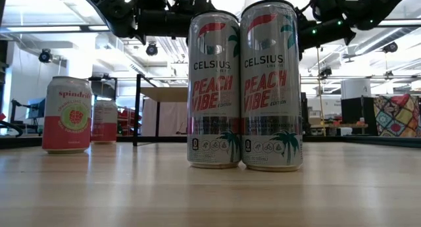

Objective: Place canned beverage on shelf
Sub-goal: Put the right blue soda can on the shelf aligned with the other blue soda can, then put the blue soda can on the shelf aligned with the other blue soda cans

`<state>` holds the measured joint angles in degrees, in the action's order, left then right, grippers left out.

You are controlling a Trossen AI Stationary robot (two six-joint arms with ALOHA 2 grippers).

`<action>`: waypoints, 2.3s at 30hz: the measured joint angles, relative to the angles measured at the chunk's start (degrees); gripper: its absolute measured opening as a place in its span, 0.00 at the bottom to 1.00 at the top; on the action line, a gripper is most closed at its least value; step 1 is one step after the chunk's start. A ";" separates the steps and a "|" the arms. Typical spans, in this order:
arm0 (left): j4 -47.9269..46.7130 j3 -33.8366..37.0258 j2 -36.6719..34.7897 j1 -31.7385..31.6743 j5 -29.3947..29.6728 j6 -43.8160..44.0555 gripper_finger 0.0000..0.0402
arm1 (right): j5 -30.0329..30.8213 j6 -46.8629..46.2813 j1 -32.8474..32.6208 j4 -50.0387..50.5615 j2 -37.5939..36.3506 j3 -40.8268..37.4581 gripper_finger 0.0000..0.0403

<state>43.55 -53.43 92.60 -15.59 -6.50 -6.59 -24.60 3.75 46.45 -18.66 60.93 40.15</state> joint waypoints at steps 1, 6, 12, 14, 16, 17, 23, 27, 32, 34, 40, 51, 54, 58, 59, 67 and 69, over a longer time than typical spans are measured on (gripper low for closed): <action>0.00 0.00 0.00 0.00 0.00 0.00 0.81 | -0.06 -0.14 0.32 -0.03 0.00 -0.21 0.58; 0.10 0.00 0.00 0.00 0.02 0.00 0.81 | -2.18 -1.33 2.11 -0.82 0.00 -0.31 0.58; 0.41 -0.25 0.01 -0.07 0.02 0.00 0.81 | -2.86 -2.53 2.97 -1.72 0.00 -0.31 0.58; 0.39 -0.35 0.02 -0.07 0.02 -0.01 0.81 | -2.89 -2.75 2.96 -1.73 0.00 -0.31 0.58; 0.47 -0.35 0.02 -0.07 0.04 -0.02 0.81 | -2.80 -2.85 2.96 -1.76 0.00 -0.32 0.58; 0.46 -0.37 0.02 -0.07 0.03 0.00 0.81 | -2.47 -3.10 2.98 -1.74 0.00 -0.33 0.58; 0.59 -0.45 0.02 -0.07 0.04 -0.61 0.81 | -1.34 -5.39 2.98 -1.61 0.00 -0.31 0.59; 0.44 -0.87 0.02 -0.07 0.04 -0.70 0.81 | 0.48 -5.79 2.93 -1.35 0.00 -0.31 0.63; 0.25 -0.92 0.02 -0.07 0.04 -0.70 0.81 | 0.60 -6.72 2.59 -1.37 0.00 -0.31 0.66; 0.24 -0.92 0.02 -0.07 0.04 -0.70 0.81 | 0.65 -6.99 1.92 -1.40 0.00 -0.31 0.66; 0.21 -0.92 0.02 -0.07 0.04 -1.40 0.81 | 4.35 -6.02 -1.24 -1.38 0.00 -0.31 0.64; 0.11 -0.92 0.02 -0.07 0.04 -1.46 0.81 | 6.60 -5.43 -1.59 -3.84 2.30 -0.28 0.68; 0.09 -0.92 0.02 -0.07 0.04 -1.46 0.81 | 6.64 -5.71 -1.57 -3.91 3.63 -0.10 0.70; -0.49 -0.92 0.02 -0.07 0.02 -1.46 0.81 | 6.67 -5.97 -1.57 -4.59 3.60 -0.09 0.73; -0.73 -0.92 0.02 -0.07 0.02 -1.46 0.81 | 6.69 -5.97 -1.57 -4.58 3.15 -0.09 0.74; -3.27 -0.92 0.01 -0.07 0.90 -1.74 0.81 | 6.64 -7.97 -1.55 -1.80 -3.68 -0.03 0.75; -6.16 -0.90 -0.77 -0.07 2.83 -1.77 0.81 | 6.64 -8.76 -1.55 1.29 -5.68 -0.03 0.75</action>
<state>37.39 -54.33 91.82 -15.66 -3.67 -8.36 -17.96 -5.01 44.91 -17.37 55.25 40.12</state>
